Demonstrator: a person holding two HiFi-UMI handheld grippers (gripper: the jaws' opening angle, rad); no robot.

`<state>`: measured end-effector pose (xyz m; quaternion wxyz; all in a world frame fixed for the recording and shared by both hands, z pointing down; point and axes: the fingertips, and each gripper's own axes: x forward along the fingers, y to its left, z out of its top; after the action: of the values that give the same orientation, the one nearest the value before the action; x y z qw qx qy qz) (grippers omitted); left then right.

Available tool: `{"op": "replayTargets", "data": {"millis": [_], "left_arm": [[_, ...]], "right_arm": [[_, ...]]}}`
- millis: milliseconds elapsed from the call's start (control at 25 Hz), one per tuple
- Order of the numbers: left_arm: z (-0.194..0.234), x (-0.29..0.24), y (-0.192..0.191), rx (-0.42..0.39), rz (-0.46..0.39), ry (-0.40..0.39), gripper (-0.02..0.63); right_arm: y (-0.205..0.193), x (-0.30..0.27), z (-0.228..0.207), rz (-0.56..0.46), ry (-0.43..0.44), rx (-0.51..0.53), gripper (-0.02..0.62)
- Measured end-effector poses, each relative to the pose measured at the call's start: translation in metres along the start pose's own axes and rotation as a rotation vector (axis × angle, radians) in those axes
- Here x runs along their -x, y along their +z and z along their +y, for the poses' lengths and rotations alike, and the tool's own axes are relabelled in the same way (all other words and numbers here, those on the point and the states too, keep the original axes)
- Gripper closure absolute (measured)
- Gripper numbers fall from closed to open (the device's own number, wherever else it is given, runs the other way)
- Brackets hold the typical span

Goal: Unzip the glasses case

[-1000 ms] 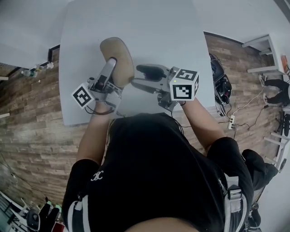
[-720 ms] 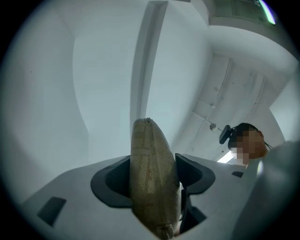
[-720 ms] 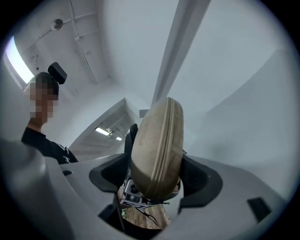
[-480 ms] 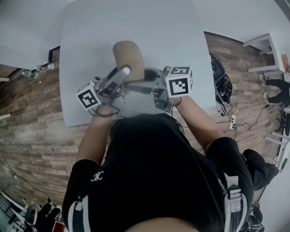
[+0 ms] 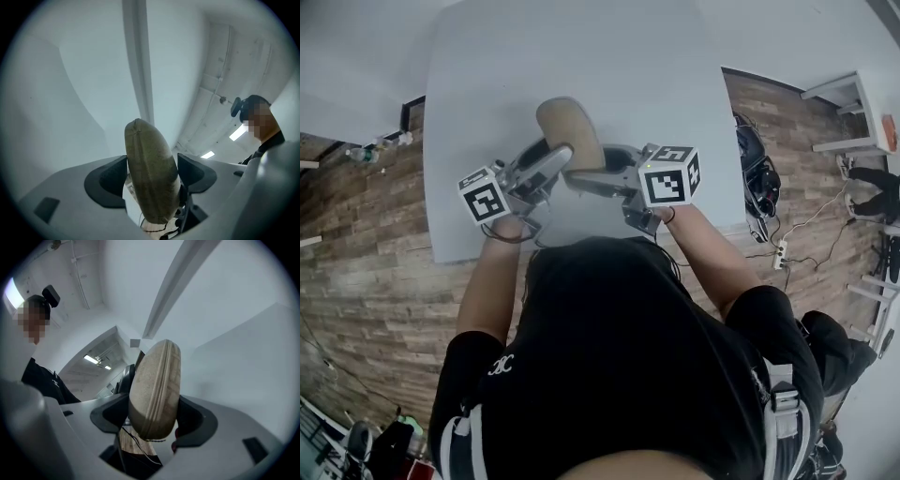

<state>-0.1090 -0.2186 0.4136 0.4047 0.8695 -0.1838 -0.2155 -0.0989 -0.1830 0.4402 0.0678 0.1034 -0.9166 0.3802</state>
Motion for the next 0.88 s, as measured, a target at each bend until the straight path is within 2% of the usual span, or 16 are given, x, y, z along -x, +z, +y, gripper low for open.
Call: {"op": "replayTargets", "data": {"millis": [120, 200, 280, 360, 400, 480, 600, 680, 720, 880], "left_arm": [[0.018, 0.012, -0.004, -0.052, 0.039, 0.098, 0.293], [0.030, 0.019, -0.009, -0.064, 0.048, 0.158, 0.293], [0.042, 0.026, -0.013, -0.075, 0.062, 0.221, 0.295], [0.054, 0.034, -0.019, -0.113, 0.101, 0.303, 0.296], [0.060, 0.039, -0.023, -0.144, 0.129, 0.356, 0.303], [0.071, 0.049, -0.031, -0.213, 0.179, 0.455, 0.423], [0.075, 0.053, -0.040, -0.239, 0.196, 0.504, 0.466], [0.076, 0.056, -0.043, -0.232, 0.185, 0.532, 0.571], [0.077, 0.059, -0.043, -0.235, 0.182, 0.551, 0.603], [0.078, 0.067, -0.047, -0.243, 0.184, 0.588, 0.603]], "right_arm": [[-0.004, 0.008, -0.015, 0.015, -0.087, 0.036, 0.285], [-0.007, 0.021, -0.034, 0.045, -0.194, 0.110, 0.287], [-0.016, 0.033, -0.061, 0.150, -0.360, 0.286, 0.287], [-0.035, 0.039, -0.087, 0.324, -0.513, 0.523, 0.287], [-0.046, 0.038, -0.099, 0.410, -0.562, 0.626, 0.287], [-0.067, 0.034, -0.118, 0.536, -0.604, 0.745, 0.287], [-0.090, 0.030, -0.142, 0.613, -0.637, 0.762, 0.288], [-0.096, 0.028, -0.155, 0.624, -0.668, 0.749, 0.303], [-0.097, 0.027, -0.160, 0.622, -0.682, 0.744, 0.315], [-0.092, 0.023, -0.172, 0.588, -0.696, 0.735, 0.324]]}}
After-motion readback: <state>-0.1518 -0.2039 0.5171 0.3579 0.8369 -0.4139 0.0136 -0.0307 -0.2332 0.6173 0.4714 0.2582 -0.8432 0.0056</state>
